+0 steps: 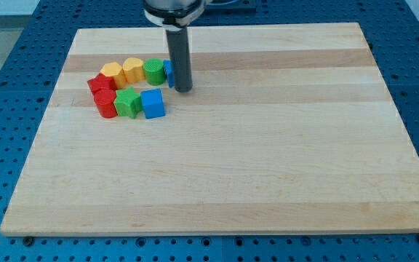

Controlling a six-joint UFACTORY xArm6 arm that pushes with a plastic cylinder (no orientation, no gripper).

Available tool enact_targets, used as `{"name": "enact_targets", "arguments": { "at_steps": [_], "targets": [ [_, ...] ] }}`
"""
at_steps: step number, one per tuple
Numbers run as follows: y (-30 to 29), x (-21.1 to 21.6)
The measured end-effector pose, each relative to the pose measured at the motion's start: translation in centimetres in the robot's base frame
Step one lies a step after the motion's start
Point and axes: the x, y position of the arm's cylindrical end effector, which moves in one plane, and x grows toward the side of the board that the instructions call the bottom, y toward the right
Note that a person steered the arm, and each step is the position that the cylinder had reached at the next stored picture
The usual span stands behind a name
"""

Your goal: Place the arm at the top right side of the green star

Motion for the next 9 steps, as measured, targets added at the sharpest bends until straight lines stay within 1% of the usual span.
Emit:
{"name": "enact_targets", "arguments": {
  "at_steps": [3, 5, 9],
  "targets": [
    [-3.1, 0.0],
    [-4.1, 1.1],
    [-5.5, 1.1]
  ]
}}
